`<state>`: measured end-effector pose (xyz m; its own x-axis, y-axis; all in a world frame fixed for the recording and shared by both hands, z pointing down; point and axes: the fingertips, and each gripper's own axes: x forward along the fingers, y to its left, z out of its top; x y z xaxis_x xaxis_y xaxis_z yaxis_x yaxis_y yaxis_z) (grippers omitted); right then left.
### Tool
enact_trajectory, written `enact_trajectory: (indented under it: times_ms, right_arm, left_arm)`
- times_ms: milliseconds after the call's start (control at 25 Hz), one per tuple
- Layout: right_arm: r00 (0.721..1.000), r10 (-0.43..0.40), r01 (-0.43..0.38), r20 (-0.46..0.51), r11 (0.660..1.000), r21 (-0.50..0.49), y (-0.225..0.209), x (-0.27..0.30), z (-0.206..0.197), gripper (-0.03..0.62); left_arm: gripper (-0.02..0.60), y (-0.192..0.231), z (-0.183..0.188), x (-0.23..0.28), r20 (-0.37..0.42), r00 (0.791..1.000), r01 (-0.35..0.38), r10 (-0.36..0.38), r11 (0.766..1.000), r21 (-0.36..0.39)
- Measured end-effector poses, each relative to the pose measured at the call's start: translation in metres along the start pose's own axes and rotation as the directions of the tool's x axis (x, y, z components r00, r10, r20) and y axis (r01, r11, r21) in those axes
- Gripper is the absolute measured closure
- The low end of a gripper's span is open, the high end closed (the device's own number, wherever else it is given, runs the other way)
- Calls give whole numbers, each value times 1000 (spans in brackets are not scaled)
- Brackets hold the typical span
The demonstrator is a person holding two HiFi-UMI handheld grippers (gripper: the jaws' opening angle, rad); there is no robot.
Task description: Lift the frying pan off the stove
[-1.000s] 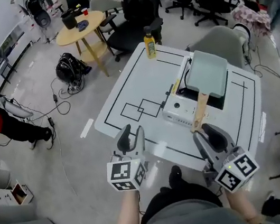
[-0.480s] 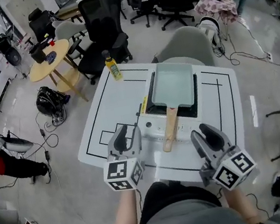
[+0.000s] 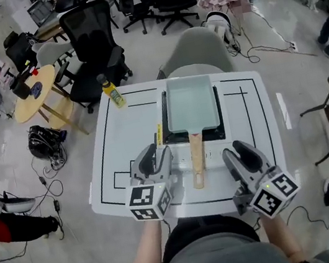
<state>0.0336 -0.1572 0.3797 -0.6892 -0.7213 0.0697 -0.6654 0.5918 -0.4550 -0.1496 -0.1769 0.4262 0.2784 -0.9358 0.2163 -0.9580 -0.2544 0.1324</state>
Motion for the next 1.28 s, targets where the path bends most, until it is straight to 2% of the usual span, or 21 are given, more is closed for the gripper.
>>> enact_trajectory:
  times_ms: [160,360,560,760,840,1000,1200,1280]
  right_arm:
    - [997,-68,67,25,998,14,2,4,-4,431]
    - [988,-145,144,57,989,27,8,5,-9,431]
    - [975,-206,204,79,978,30,8,3,-10,431]
    - [966,-243,242,85,970,27,7,0,-9,431]
    - [964,-254,252,83,967,32,6,-1,-11,431]
    - [961,-266,262,78,964,54,2,-2,-14,431]
    - [963,-260,256,75,965,63,2,-2,-15,431]
    - [964,-256,252,73,965,67,1,-2,-17,431]
  left_arm:
    - [434,-5,0,14,-29,993,111,-111,994,-9]
    - [434,-14,-3,25,-70,963,258,-262,964,-63]
    - [419,-25,-6,38,-114,913,373,-393,914,-161]
    - [402,-34,-13,48,-164,859,422,-484,853,-307]
    - [400,-39,-15,51,-169,833,434,-528,810,-394]
    - [397,-49,-19,57,-154,772,432,-617,686,-585]
    - [393,-53,-22,63,-127,743,375,-658,566,-734]
    - [388,-57,-26,64,-121,728,343,-675,511,-789]
